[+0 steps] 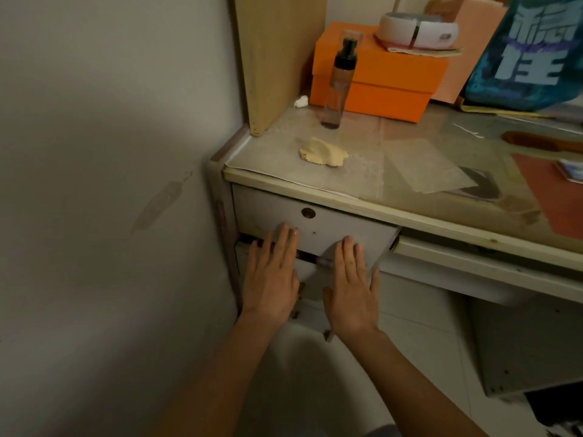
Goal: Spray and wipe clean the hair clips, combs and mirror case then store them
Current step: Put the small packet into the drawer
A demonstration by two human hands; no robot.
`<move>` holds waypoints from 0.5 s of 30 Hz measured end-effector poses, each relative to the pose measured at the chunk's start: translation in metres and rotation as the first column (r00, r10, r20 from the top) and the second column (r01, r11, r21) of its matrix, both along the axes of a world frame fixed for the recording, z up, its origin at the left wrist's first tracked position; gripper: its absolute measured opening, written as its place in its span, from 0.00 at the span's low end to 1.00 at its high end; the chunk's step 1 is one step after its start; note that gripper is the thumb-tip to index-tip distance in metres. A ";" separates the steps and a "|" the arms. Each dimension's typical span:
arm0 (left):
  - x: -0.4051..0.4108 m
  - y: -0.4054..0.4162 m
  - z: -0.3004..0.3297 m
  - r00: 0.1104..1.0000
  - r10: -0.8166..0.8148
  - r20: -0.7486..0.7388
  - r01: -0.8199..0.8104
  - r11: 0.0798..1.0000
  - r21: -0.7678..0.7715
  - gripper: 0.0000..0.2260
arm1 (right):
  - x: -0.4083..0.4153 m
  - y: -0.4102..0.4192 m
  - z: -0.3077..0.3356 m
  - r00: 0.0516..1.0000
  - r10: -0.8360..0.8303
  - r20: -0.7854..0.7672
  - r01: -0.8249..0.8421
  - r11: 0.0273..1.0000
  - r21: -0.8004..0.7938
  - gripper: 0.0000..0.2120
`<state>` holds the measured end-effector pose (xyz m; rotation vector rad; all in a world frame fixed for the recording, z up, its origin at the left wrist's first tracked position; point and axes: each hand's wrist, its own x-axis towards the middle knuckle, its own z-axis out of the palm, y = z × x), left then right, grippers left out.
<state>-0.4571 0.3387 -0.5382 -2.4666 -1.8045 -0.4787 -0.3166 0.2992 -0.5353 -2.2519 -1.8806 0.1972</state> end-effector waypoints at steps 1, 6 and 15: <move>-0.001 0.003 -0.001 1.000 -0.006 -0.004 0.006 1.000 0.008 0.33 | 0.003 0.005 0.000 1.000 0.000 0.009 0.000 1.000 -0.003 0.44; -0.001 0.014 -0.006 0.999 -0.039 -0.023 0.039 0.999 0.012 0.32 | 0.010 0.024 0.000 0.999 0.006 0.042 -0.005 1.000 -0.019 0.42; 0.004 0.020 -0.017 0.995 -0.045 -0.088 0.043 0.999 -0.022 0.31 | 0.016 0.030 0.000 0.998 0.030 0.056 -0.031 0.999 0.010 0.39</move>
